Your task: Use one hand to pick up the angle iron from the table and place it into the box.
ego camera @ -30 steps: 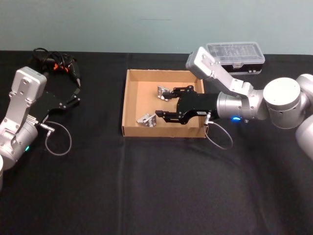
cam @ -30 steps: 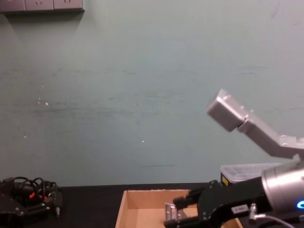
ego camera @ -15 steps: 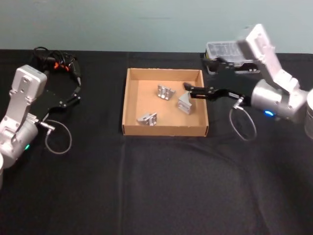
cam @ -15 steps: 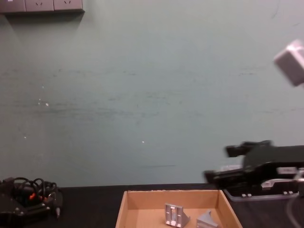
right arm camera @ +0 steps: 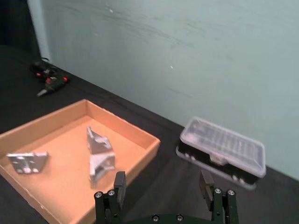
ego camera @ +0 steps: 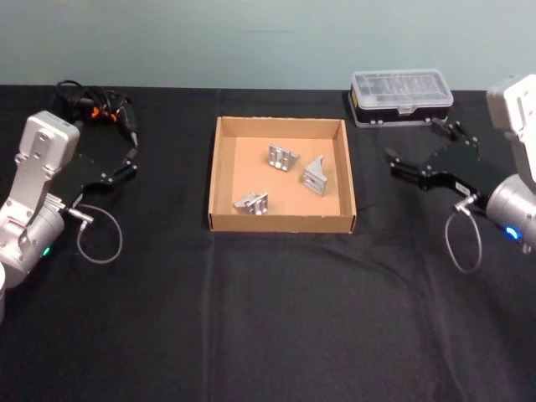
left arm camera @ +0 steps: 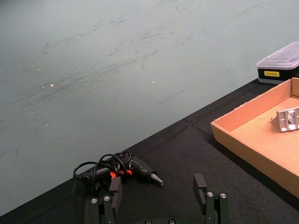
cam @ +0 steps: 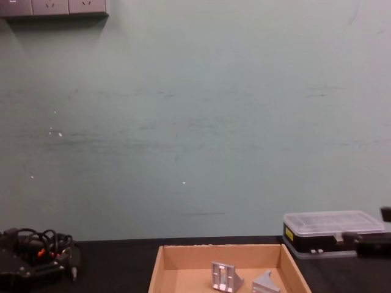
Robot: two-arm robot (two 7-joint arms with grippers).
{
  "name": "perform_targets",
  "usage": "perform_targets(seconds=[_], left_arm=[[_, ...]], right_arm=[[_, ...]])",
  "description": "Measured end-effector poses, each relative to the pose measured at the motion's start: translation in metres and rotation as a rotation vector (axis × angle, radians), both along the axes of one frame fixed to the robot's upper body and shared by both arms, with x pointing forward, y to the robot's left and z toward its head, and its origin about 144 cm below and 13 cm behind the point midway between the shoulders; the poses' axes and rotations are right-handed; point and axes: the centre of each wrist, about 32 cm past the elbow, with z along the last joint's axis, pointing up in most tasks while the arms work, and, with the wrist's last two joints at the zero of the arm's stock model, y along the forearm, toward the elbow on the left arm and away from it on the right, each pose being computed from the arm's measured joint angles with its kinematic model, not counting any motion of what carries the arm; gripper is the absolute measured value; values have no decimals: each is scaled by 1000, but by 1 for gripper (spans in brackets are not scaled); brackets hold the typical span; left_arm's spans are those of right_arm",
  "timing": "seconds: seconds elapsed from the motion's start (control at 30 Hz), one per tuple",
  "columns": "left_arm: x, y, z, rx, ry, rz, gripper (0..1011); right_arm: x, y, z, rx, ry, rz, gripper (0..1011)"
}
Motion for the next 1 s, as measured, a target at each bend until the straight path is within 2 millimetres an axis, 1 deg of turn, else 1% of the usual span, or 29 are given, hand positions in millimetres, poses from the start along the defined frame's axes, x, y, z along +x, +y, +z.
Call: perform_targets(seconds=[0.17, 1.0], left_arm=[[0, 0, 0, 0, 0, 0, 1000], [0, 0, 0, 0, 0, 0, 1000]], right_arm=[[-7, -2, -10, 12, 18, -44, 1004], [-5, -1, -8, 5, 14, -29, 1004]])
